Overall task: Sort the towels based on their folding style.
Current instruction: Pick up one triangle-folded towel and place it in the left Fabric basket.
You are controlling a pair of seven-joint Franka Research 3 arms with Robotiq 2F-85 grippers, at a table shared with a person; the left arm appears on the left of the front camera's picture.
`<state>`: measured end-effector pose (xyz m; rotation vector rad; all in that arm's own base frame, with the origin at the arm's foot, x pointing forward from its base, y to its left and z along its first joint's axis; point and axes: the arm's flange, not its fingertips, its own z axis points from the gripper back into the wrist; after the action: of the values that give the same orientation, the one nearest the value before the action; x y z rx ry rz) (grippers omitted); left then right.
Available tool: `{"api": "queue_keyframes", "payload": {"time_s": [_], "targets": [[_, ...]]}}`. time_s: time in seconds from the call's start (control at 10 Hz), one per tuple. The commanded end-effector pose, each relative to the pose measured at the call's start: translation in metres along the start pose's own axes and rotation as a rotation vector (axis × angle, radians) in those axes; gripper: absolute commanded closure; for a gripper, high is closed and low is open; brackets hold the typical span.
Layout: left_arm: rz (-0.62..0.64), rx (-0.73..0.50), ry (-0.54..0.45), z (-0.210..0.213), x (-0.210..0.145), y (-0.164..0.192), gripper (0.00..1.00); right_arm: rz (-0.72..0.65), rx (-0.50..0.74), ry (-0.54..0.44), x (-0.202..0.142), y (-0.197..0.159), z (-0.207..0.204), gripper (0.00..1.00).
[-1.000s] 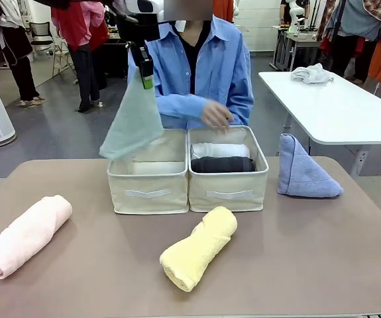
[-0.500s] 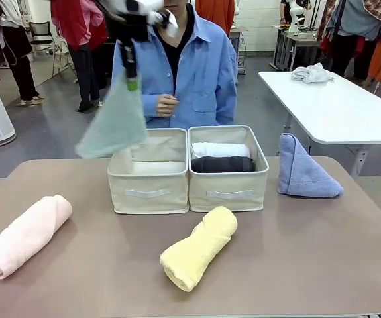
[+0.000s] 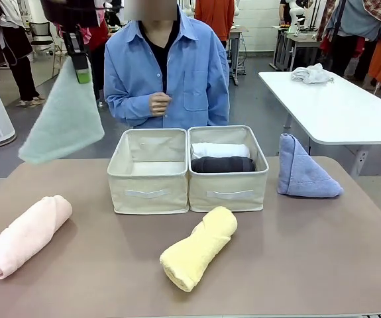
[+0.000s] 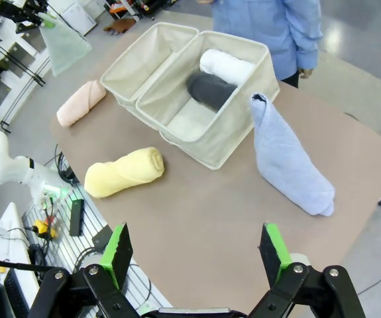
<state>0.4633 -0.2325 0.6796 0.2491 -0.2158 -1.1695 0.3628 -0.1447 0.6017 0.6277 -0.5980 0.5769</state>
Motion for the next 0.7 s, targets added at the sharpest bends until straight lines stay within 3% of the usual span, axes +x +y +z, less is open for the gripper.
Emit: {"api": "queue_keyframes", "payload": {"time_s": [0.0, 0.3, 0.5, 0.6], "targets": [[0.026, 0.036, -0.020, -0.003, 0.000, 0.000, 0.85, 0.004, 0.011, -0.017, 0.000, 0.000, -0.001, 0.00], [0.036, 0.053, -0.023, -0.002, 0.008, -0.007, 0.85, 0.004, 0.011, -0.017, 0.000, 0.000, -0.001, 0.00], [0.002, 0.023, -0.035, -0.008, 0.037, 0.015, 0.85, 0.004, 0.011, -0.017, 0.000, 0.000, -0.001, 0.00], [0.017, -0.024, 0.041, -0.006, 0.038, 0.022, 0.85, 0.004, 0.011, -0.017, 0.000, 0.000, -0.001, 0.00]]}}
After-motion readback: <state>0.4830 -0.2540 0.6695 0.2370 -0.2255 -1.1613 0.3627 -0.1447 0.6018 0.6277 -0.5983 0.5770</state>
